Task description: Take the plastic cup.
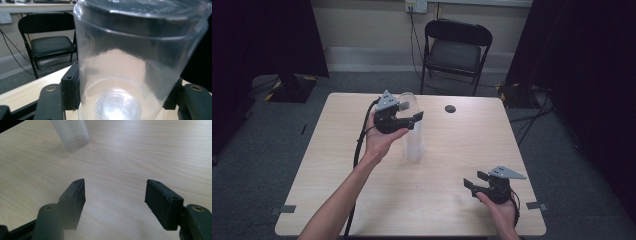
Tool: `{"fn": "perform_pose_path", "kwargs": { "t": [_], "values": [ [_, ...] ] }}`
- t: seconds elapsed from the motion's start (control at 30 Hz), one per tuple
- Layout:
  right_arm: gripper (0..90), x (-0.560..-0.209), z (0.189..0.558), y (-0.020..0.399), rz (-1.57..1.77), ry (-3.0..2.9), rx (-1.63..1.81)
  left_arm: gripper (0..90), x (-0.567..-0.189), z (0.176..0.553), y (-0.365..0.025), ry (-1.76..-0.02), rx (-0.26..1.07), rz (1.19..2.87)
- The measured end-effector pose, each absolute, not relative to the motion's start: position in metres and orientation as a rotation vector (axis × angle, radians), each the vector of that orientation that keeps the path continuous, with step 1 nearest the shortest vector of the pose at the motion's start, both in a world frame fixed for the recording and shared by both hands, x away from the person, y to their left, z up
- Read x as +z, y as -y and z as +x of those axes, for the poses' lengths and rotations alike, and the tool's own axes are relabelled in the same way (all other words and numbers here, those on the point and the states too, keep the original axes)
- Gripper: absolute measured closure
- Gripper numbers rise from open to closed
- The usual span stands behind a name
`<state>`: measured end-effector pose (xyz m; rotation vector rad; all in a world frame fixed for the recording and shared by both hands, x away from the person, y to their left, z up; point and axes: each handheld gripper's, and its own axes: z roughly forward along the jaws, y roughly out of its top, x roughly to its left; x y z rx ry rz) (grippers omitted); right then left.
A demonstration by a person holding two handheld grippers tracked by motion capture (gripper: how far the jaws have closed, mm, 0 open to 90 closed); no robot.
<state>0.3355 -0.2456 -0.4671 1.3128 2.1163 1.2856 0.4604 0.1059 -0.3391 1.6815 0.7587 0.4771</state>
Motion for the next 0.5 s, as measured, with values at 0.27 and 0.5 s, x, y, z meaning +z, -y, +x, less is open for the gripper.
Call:
{"fn": "perform_pose_path", "kwargs": {
  "t": [0.27,0.5],
  "values": [
    [34.5,-0.468,0.337,0.243,1.315,-2.104,1.262,35.3,-0.330,0.452,-0.112,-0.739,0.470,1.657],
    [37.3,-0.467,0.336,0.239,1.314,-2.075,1.251,35.3,-0.325,0.446,-0.125,-0.745,0.449,1.629]
  ]
}}
